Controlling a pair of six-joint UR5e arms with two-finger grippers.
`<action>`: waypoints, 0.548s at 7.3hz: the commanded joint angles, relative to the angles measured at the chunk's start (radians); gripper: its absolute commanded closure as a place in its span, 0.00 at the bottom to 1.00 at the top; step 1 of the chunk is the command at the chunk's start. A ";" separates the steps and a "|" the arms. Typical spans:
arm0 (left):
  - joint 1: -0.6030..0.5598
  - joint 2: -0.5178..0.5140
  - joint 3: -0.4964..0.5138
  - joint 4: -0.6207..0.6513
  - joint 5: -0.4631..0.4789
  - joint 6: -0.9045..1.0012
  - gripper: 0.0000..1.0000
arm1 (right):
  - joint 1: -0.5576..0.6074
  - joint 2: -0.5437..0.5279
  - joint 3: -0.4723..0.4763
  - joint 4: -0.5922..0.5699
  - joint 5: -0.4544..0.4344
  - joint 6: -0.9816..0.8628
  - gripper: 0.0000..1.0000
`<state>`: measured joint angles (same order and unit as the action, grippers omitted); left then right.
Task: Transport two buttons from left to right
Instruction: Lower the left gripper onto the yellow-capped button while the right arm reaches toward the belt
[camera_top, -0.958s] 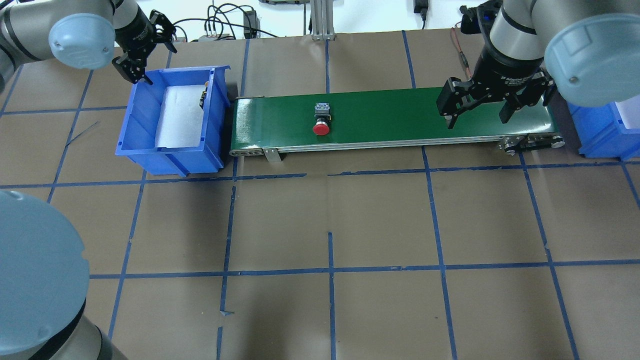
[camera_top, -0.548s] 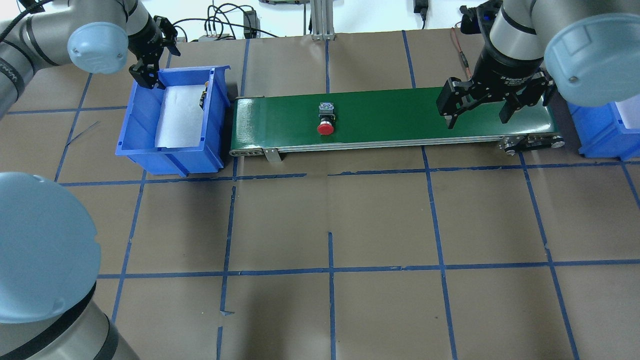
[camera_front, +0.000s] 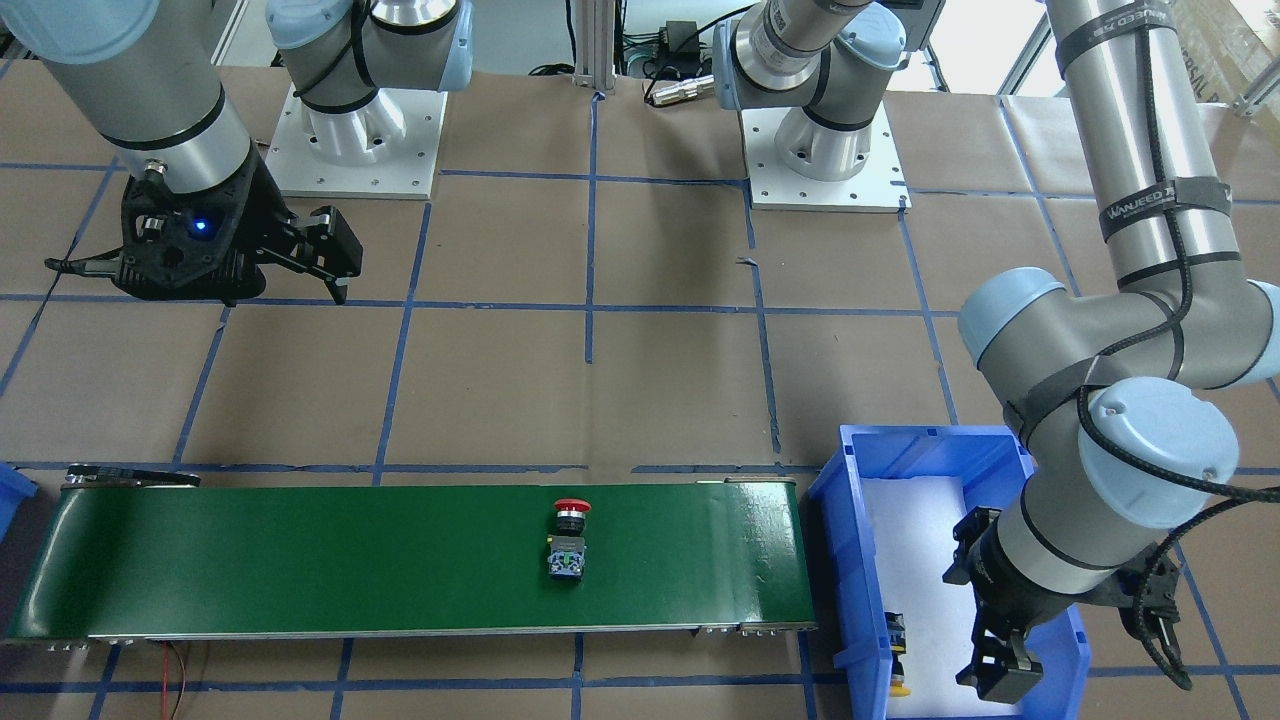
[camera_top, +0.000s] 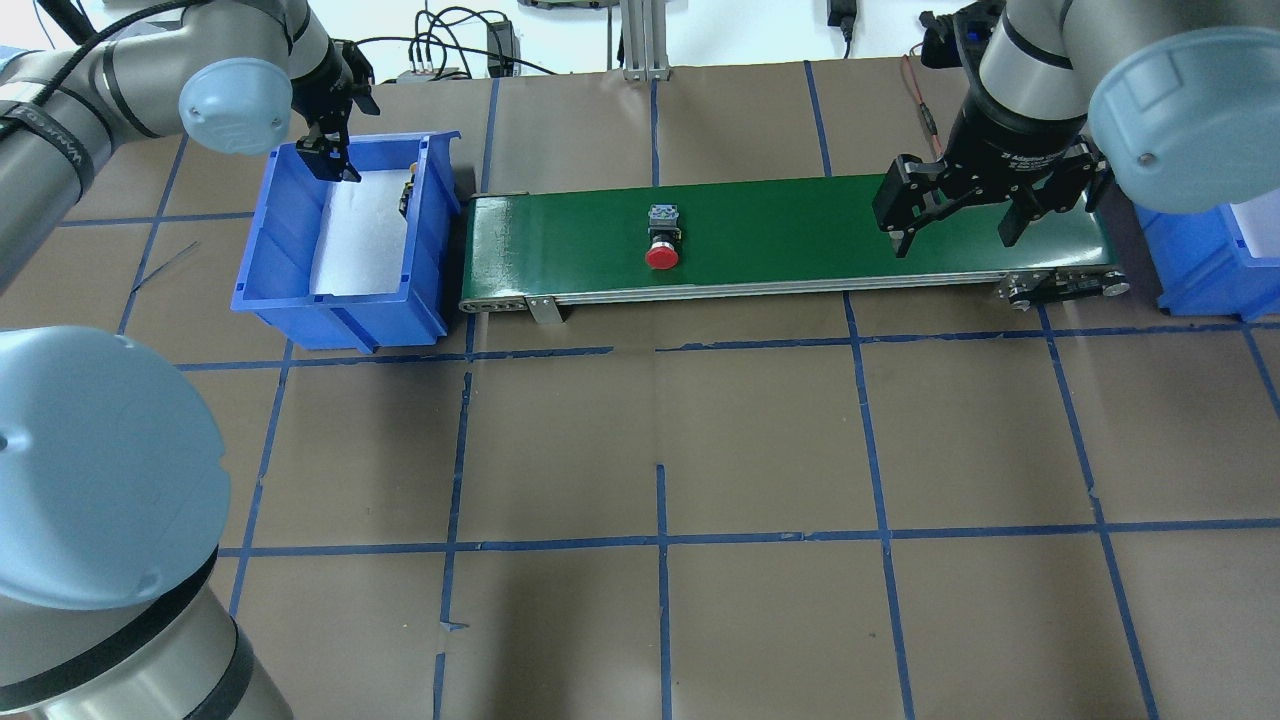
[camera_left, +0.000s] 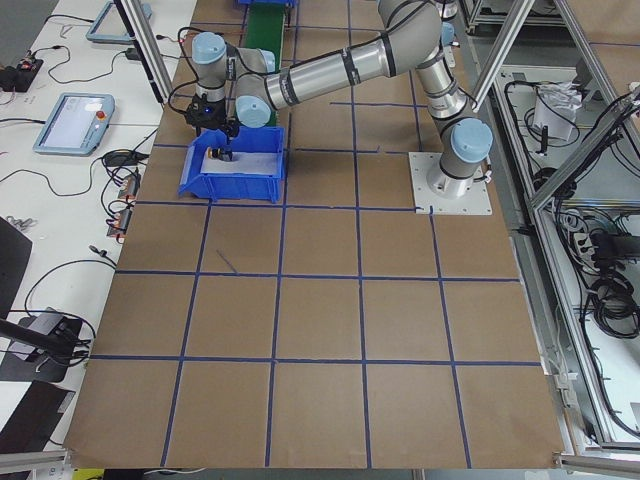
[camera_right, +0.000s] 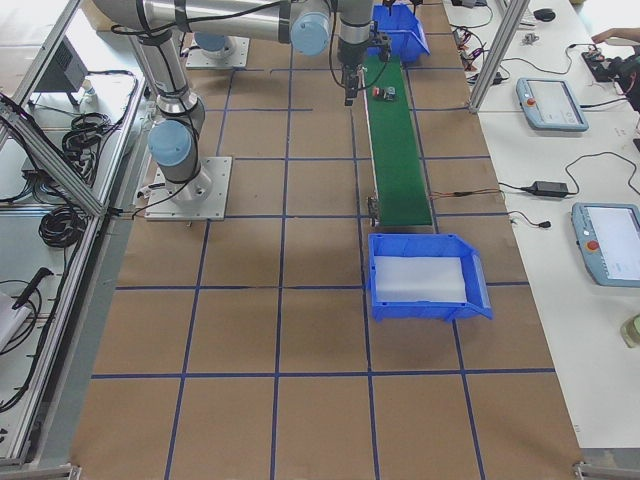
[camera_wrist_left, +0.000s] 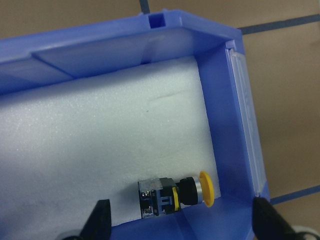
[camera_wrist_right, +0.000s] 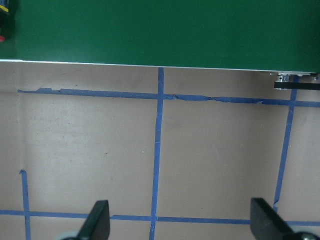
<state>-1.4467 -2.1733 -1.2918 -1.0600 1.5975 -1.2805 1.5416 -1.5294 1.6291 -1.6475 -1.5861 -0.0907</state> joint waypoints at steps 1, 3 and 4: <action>-0.021 -0.026 0.025 -0.005 0.039 -0.017 0.00 | 0.000 0.000 0.000 0.000 0.000 0.000 0.00; -0.035 -0.031 0.029 -0.021 0.041 -0.051 0.00 | 0.000 0.014 0.000 -0.018 0.011 0.005 0.00; -0.035 -0.031 0.029 -0.032 0.041 -0.056 0.00 | 0.000 0.032 0.006 -0.059 0.012 0.009 0.00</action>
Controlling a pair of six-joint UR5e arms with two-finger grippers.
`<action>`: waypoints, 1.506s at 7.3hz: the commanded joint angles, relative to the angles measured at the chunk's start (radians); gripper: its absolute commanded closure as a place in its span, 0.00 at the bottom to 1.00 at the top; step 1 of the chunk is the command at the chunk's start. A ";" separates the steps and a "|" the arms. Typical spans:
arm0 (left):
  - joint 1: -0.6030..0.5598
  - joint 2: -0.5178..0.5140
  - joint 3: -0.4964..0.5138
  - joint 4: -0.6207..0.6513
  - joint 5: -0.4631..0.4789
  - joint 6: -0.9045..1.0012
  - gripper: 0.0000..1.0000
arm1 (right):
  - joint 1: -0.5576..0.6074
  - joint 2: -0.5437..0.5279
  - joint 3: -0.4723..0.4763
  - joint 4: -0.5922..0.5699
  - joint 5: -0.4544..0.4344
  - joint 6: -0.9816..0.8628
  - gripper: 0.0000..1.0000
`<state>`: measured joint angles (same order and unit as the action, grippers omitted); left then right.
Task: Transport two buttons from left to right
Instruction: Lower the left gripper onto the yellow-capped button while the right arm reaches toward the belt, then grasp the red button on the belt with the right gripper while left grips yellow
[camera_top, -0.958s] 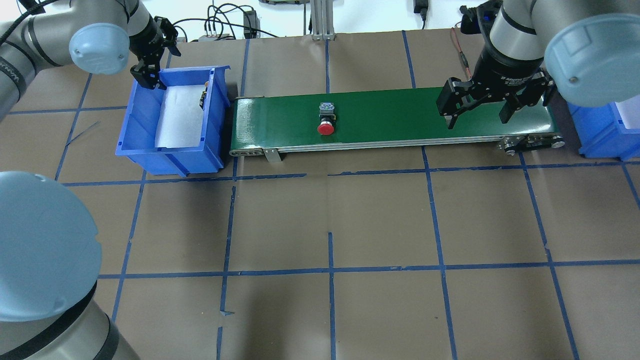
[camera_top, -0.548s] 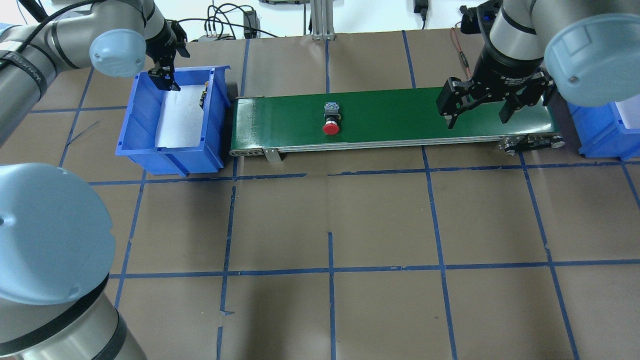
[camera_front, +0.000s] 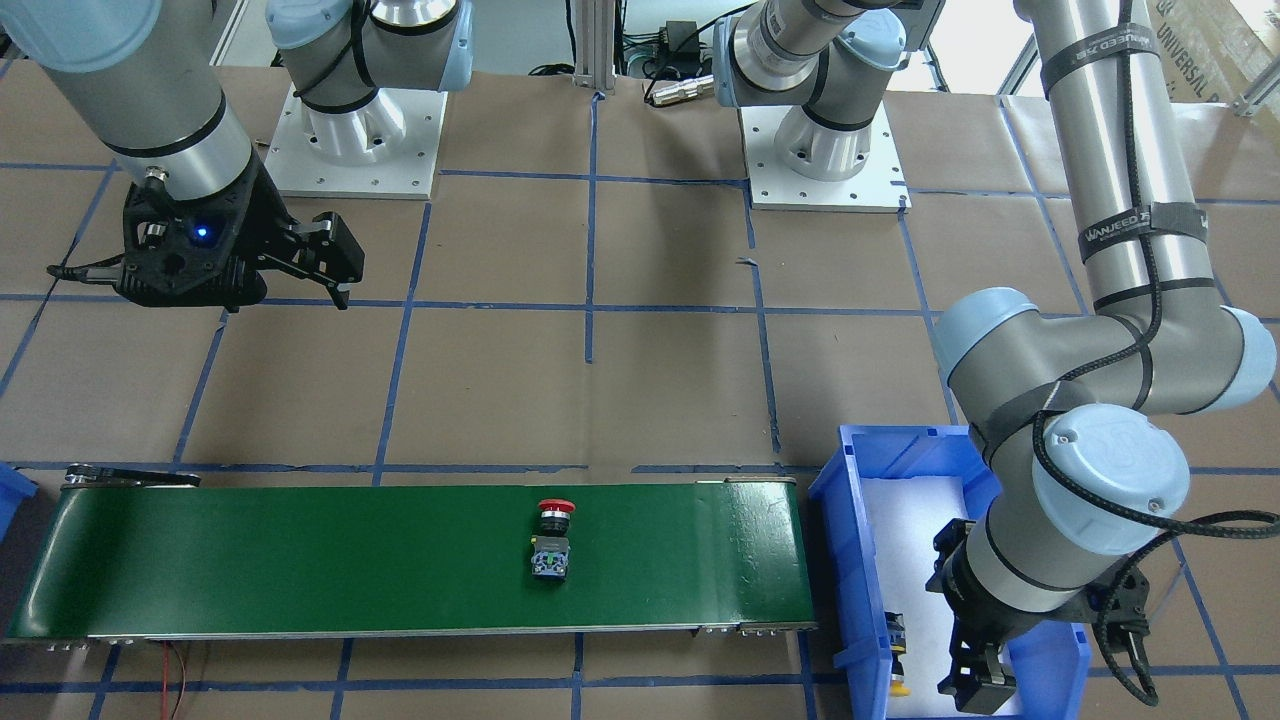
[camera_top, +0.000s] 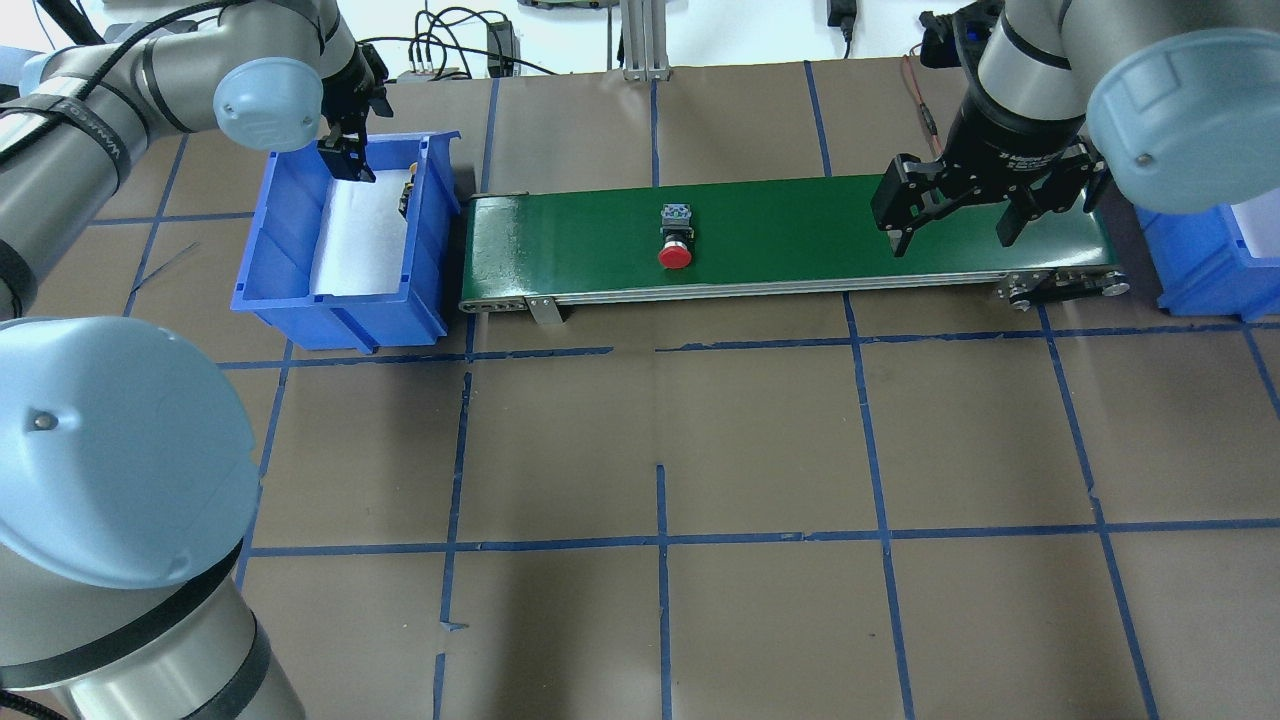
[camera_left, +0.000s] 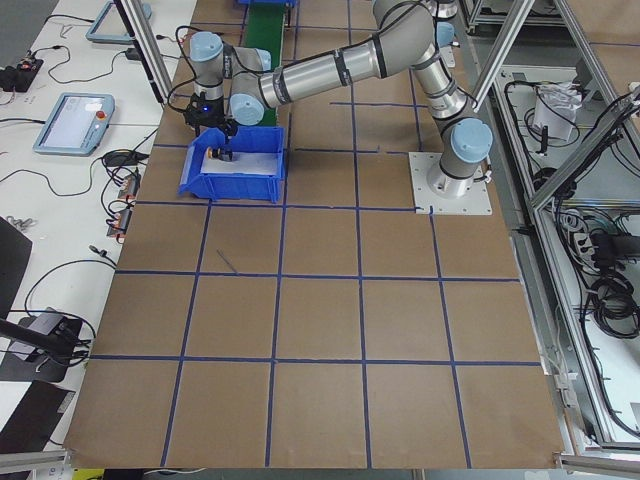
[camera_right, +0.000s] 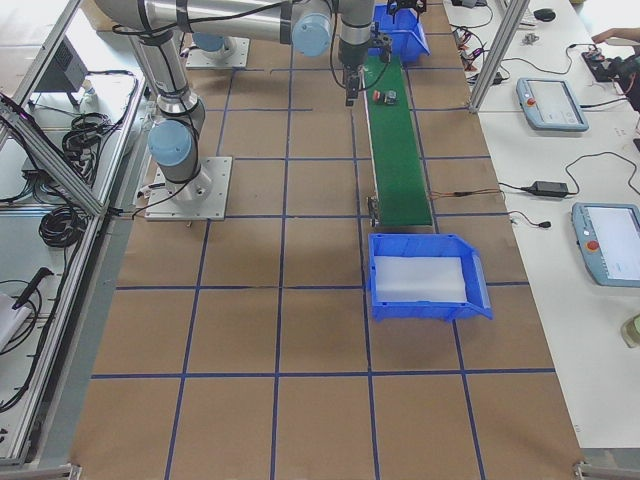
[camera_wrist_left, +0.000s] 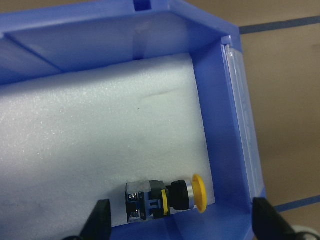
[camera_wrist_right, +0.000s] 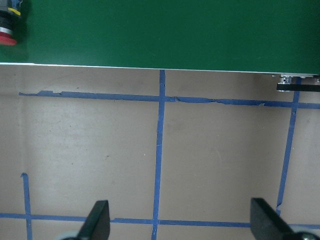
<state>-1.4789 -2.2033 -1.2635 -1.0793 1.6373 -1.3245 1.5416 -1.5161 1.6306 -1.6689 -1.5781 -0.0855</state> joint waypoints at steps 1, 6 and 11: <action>-0.001 -0.010 0.001 -0.016 0.001 -0.012 0.00 | 0.003 0.040 0.014 -0.085 0.009 0.007 0.00; -0.001 -0.032 0.054 -0.080 0.001 -0.013 0.00 | 0.101 0.330 -0.099 -0.314 0.069 0.125 0.00; -0.009 -0.099 0.088 -0.116 0.001 -0.076 0.00 | 0.258 0.556 -0.319 -0.316 -0.030 0.323 0.00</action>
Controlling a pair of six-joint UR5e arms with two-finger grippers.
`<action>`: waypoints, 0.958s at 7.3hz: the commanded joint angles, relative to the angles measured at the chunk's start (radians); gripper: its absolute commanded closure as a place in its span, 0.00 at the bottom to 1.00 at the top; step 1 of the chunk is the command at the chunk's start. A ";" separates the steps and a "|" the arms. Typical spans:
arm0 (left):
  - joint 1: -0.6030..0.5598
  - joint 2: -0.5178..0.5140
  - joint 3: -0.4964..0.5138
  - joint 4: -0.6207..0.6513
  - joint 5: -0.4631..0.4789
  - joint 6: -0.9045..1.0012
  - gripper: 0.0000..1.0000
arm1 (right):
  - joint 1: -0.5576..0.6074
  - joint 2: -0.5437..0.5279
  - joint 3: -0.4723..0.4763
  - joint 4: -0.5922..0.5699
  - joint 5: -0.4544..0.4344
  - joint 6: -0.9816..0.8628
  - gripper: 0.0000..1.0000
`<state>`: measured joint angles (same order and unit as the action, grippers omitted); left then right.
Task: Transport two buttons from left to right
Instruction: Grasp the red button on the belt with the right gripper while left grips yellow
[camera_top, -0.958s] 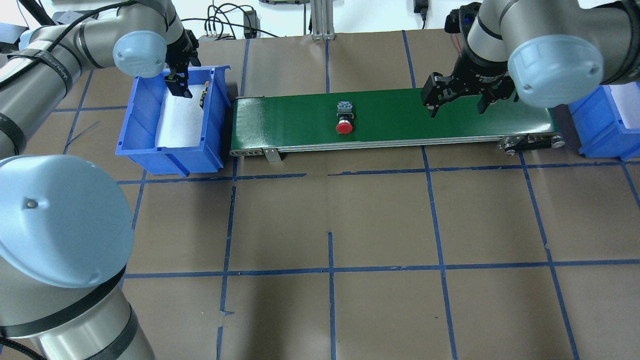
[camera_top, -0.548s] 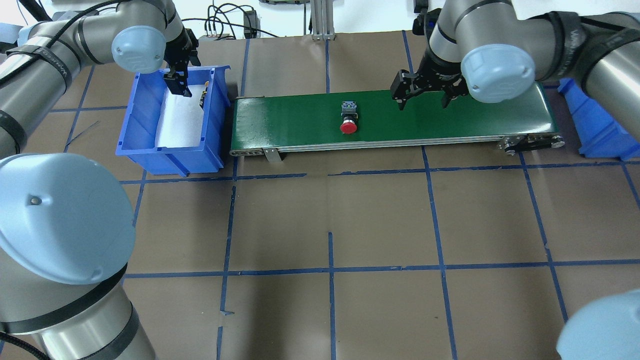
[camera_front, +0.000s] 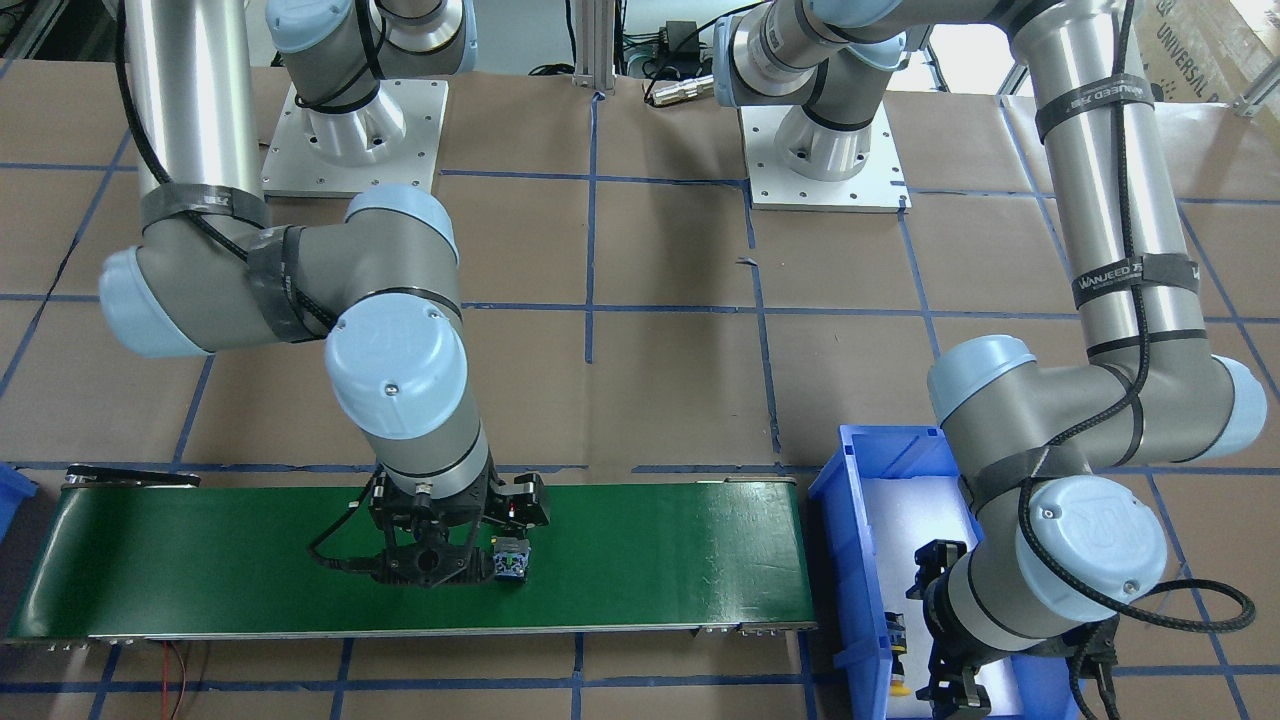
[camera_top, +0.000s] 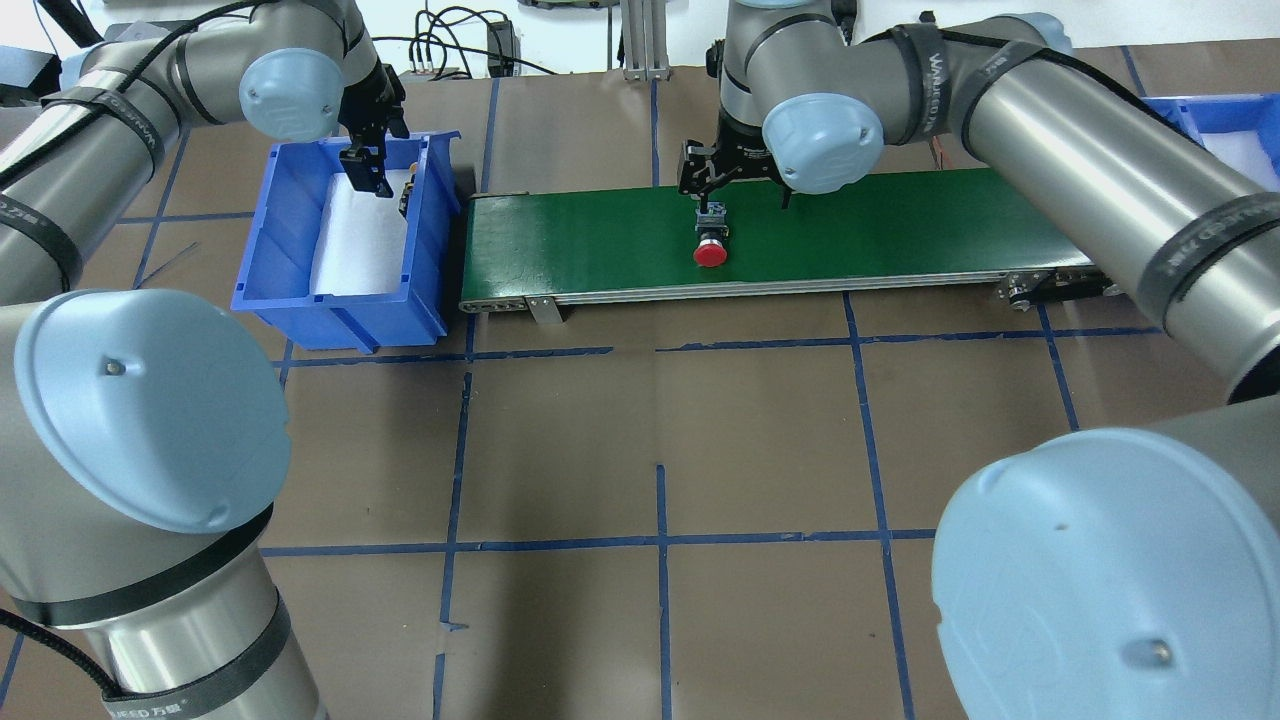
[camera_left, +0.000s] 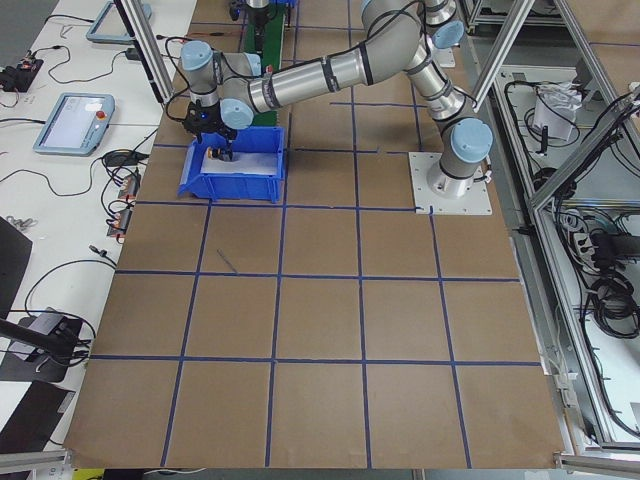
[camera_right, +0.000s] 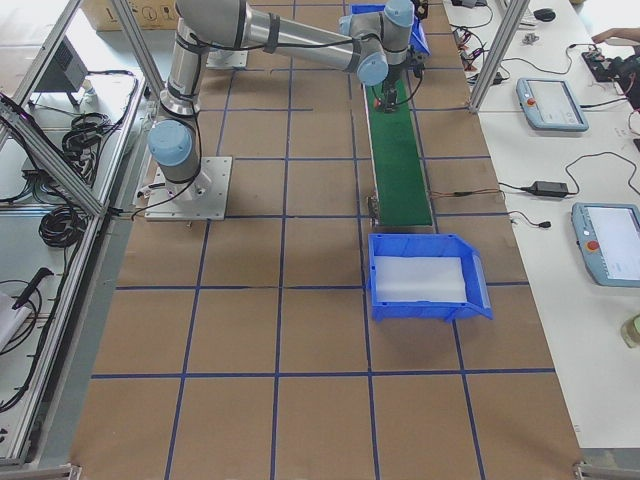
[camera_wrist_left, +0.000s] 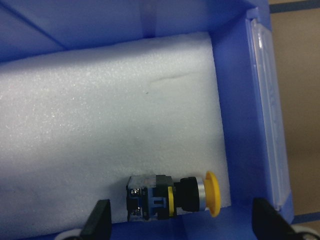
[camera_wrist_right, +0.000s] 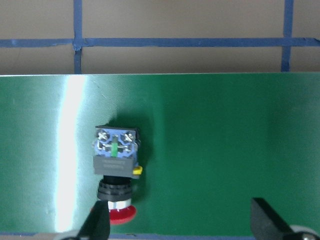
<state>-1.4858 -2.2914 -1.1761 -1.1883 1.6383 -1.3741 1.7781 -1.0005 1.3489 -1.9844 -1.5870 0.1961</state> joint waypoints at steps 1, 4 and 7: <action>-0.001 -0.014 0.001 -0.005 -0.001 -0.042 0.00 | 0.020 0.066 -0.065 0.001 -0.021 0.045 0.01; -0.002 -0.046 0.007 0.009 -0.003 -0.043 0.00 | 0.000 0.111 -0.123 0.004 -0.016 0.014 0.10; -0.002 -0.065 0.029 0.007 -0.006 -0.043 0.00 | -0.009 0.120 -0.114 0.004 -0.004 -0.027 0.69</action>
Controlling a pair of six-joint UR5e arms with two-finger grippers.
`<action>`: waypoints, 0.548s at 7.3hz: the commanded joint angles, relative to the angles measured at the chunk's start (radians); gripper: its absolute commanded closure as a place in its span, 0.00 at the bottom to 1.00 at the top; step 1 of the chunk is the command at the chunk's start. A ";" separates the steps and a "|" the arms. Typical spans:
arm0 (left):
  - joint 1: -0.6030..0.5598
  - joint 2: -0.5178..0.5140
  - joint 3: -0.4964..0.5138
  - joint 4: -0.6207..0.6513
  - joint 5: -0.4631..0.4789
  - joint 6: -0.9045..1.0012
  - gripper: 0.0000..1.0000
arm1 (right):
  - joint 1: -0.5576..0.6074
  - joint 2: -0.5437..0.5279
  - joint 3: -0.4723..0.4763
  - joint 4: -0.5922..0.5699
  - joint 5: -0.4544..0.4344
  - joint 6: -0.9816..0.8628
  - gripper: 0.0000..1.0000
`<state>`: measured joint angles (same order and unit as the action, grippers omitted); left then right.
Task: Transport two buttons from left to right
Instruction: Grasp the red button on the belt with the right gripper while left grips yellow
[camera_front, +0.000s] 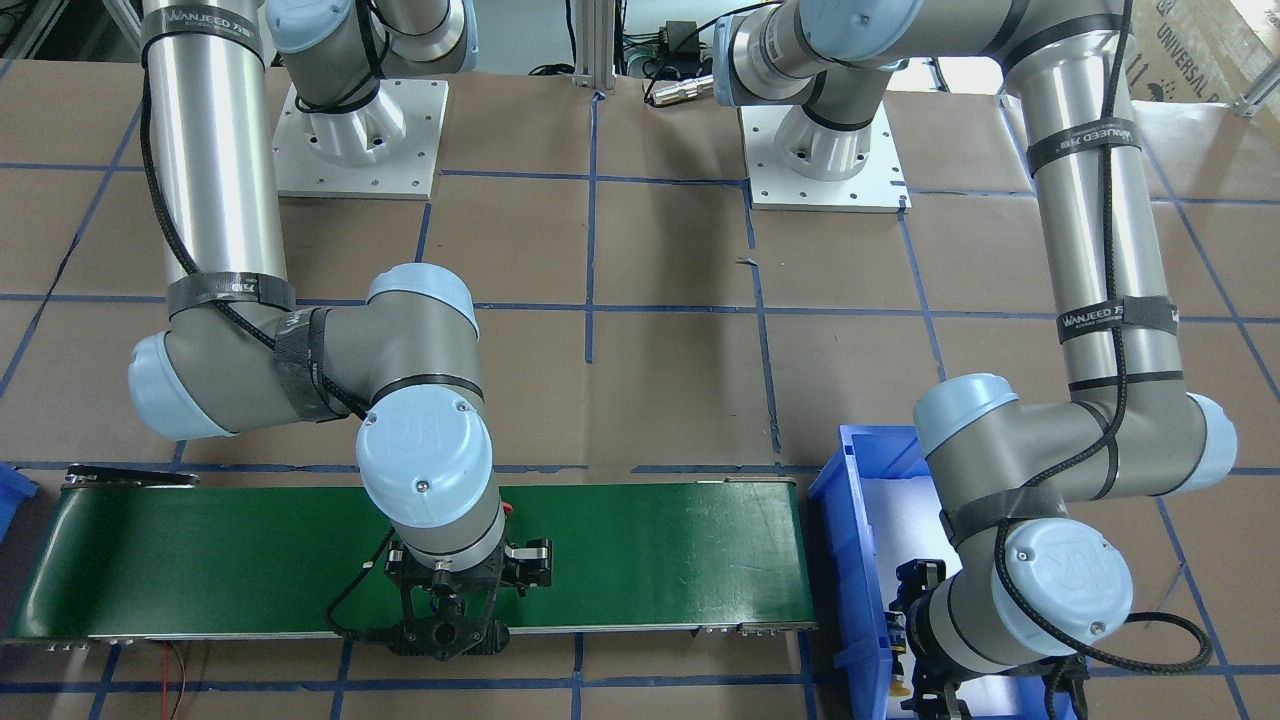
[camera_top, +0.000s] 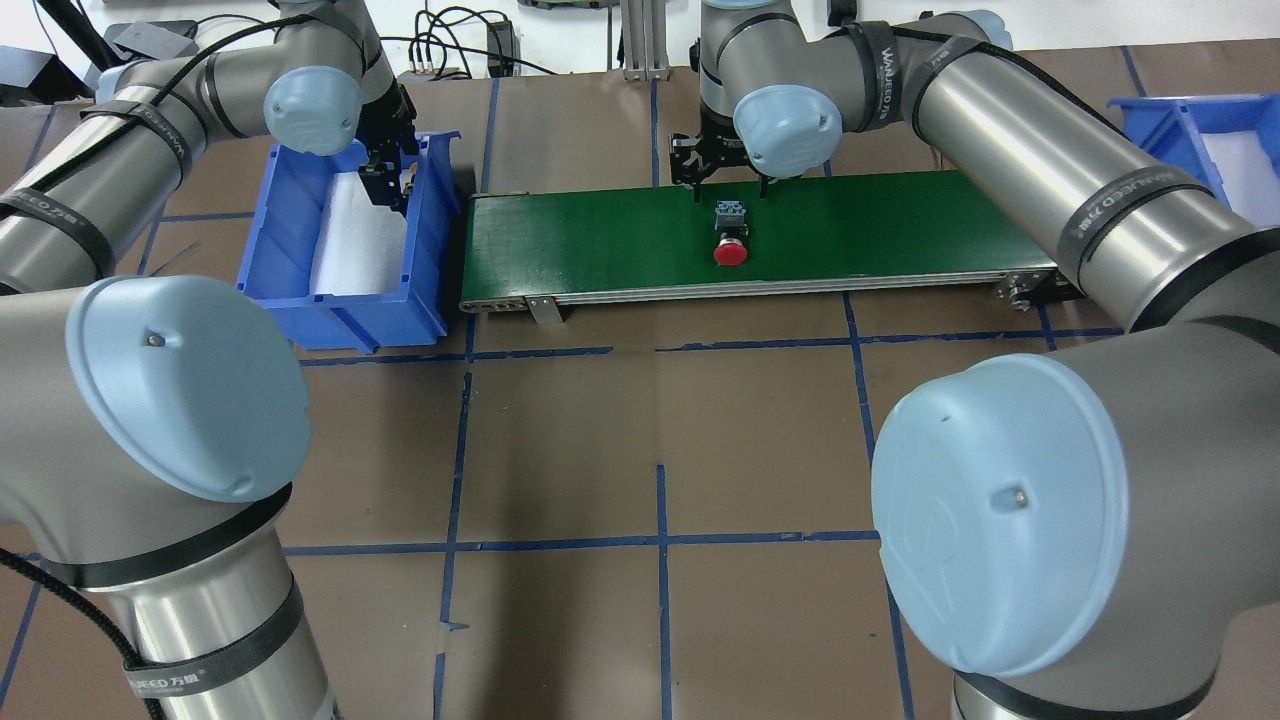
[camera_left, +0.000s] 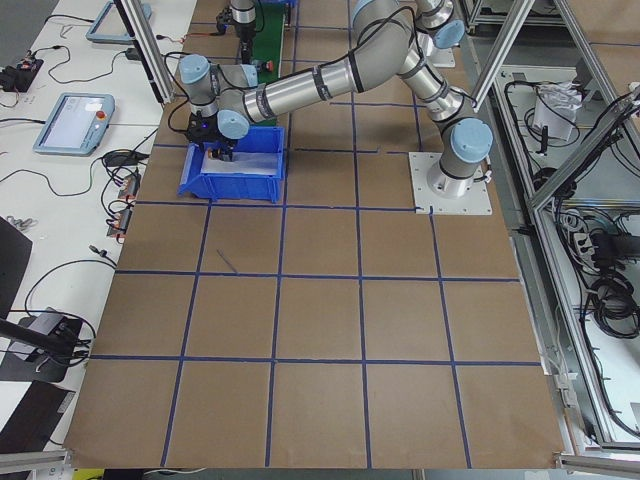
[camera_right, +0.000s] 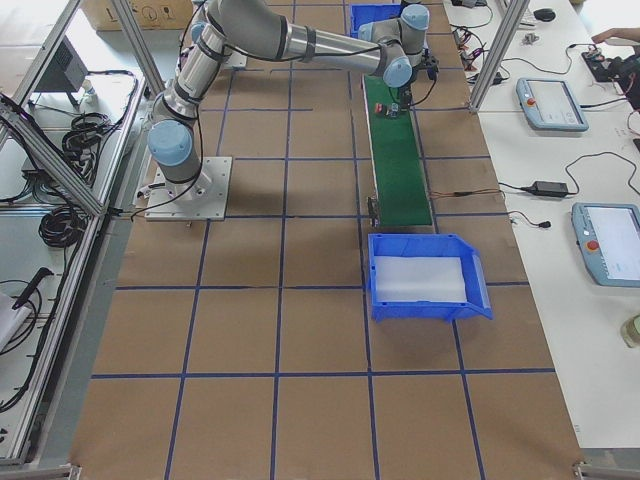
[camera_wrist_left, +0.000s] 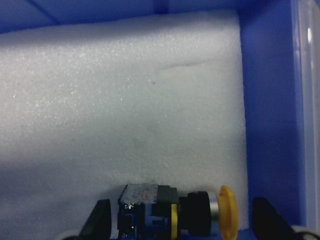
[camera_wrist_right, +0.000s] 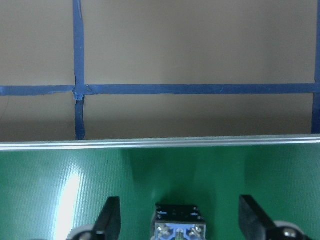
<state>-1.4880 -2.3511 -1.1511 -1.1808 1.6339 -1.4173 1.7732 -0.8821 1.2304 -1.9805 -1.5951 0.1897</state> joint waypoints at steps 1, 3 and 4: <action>-0.001 -0.007 0.004 0.000 -0.002 0.000 0.00 | -0.009 -0.001 0.010 0.006 0.003 -0.025 0.87; -0.005 -0.008 0.002 0.000 0.000 0.000 0.00 | -0.032 -0.006 0.006 0.011 0.000 -0.097 0.96; -0.006 -0.008 -0.001 0.000 0.000 0.000 0.00 | -0.060 -0.015 -0.006 0.017 -0.009 -0.152 0.95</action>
<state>-1.4921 -2.3584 -1.1491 -1.1811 1.6331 -1.4174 1.7415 -0.8888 1.2352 -1.9701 -1.5966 0.0973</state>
